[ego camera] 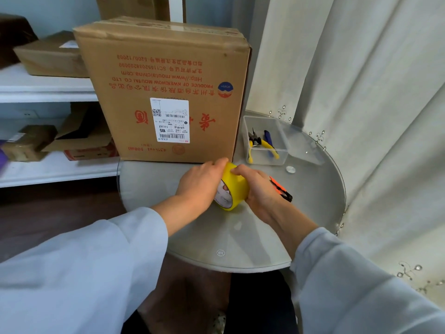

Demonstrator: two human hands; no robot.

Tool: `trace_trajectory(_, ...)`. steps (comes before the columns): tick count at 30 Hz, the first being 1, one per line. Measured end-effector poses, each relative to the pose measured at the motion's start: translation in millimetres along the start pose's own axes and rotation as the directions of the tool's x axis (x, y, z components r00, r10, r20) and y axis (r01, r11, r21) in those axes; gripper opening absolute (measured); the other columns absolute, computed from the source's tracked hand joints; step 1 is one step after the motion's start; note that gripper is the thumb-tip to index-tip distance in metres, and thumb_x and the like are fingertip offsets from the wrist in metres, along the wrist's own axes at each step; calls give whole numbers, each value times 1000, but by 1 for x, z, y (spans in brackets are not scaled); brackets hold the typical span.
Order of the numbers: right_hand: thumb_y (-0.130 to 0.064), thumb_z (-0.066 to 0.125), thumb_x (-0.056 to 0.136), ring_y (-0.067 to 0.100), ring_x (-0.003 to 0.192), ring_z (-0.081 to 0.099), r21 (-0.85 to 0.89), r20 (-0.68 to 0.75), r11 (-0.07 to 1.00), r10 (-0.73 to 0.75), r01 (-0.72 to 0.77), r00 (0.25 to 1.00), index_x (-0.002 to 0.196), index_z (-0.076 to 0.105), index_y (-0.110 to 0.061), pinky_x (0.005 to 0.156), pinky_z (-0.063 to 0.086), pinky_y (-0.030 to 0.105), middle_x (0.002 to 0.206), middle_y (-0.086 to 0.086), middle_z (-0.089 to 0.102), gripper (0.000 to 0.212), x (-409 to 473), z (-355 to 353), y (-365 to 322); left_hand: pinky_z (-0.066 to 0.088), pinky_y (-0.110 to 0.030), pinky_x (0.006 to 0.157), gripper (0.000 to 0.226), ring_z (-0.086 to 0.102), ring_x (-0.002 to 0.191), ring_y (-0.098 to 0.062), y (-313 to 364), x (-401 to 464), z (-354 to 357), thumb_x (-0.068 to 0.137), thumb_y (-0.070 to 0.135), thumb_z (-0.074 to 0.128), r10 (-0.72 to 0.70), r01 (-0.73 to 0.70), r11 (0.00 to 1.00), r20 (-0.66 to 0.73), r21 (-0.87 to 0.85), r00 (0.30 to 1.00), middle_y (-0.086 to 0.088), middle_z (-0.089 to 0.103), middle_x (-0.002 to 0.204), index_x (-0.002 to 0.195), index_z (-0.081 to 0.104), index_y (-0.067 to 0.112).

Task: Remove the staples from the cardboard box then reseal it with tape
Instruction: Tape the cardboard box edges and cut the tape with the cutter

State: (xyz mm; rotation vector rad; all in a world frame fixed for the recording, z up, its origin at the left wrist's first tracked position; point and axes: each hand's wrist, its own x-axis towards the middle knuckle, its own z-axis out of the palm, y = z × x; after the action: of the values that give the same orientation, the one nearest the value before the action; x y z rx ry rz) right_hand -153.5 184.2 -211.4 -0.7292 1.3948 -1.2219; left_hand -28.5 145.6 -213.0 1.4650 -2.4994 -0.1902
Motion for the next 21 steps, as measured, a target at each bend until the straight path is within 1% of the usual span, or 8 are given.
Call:
trace_trajectory(2, -30, 74, 67, 35, 104, 62, -17, -7, 1000, -5, 5, 1000, 105, 62, -7, 93, 50, 47, 115, 22, 64, 46, 1, -2, 2, 43, -38, 96, 55, 49, 123, -32, -6, 1, 1, 93, 12, 45, -26, 29, 993, 27, -117, 999, -9, 51, 137, 145, 33, 25)
trace_trajectory(5, -43, 76, 48, 33, 112, 60, -62, -2, 998, -8, 8, 1000, 116, 61, -5, 91, 50, 44, 119, 20, 62, 79, 4, -9, 3, 36, -35, 105, 51, 45, 129, -26, -15, 2, -3, 93, 9, 49, -27, 33, 954, 24, -298, 999, -7, 50, 141, 142, 42, 20)
trace_trajectory(8, -44, 74, 41, 30, 113, 58, -105, 10, 994, 25, -24, 1000, 119, 58, -9, 94, 49, 45, 125, 18, 58, 87, 9, -13, -1, 42, -36, 100, 45, 53, 122, -24, -19, 2, -10, 90, 11, 56, 13, -25, 950, -40, -310, 999, -2, 59, 132, 133, 55, 24)
trace_trajectory(10, -41, 70, 49, 26, 103, 58, -173, 18, 984, 39, -35, 999, 113, 60, -10, 90, 51, 43, 118, 18, 59, 72, 8, -11, -10, 45, -35, 95, 41, 56, 117, -25, -13, -2, -17, 90, 15, 53, 37, -59, 964, -92, -258, 995, 0, 62, 127, 128, 59, 29)
trace_trajectory(12, -36, 67, 73, 25, 94, 56, -224, 44, 975, 22, -11, 999, 108, 59, -10, 81, 50, 38, 106, 15, 59, 44, 4, -6, -18, 47, -35, 92, 43, 59, 114, -25, -6, -5, -21, 86, 22, 45, 88, -124, 960, -151, -250, 985, 2, 65, 124, 123, 63, 30)
trace_trajectory(15, -27, 61, 90, 22, 87, 59, -193, 91, 981, -17, 35, 996, 97, 62, -13, 78, 48, 35, 96, 9, 63, 15, 4, -9, -17, 47, -34, 93, 41, 60, 113, -22, -5, 0, -20, 86, 12, 54, 53, -104, 941, -164, -322, 985, 3, 66, 121, 119, 66, 32)
trace_trajectory(18, -22, 58, 93, 25, 90, 62, -133, 188, 991, -3, 28, 982, 99, 66, -8, 87, 49, 40, 99, 13, 68, 17, 1, -16, -12, 45, -34, 97, 46, 57, 117, -20, -10, 1, -17, 86, 6, 57, 12, -49, 934, -105, -354, 994, 3, 64, 125, 124, 63, 31)
trace_trajectory(21, -13, 48, 97, 19, 79, 69, -96, 281, 995, 51, -24, 958, 96, 65, -6, 75, 56, 31, 87, 8, 73, 18, 0, -19, -14, 44, -32, 97, 45, 57, 118, -21, -13, -3, -15, 89, 5, 53, 2, -38, 935, -102, -353, 995, 1, 62, 128, 128, 60, 27)
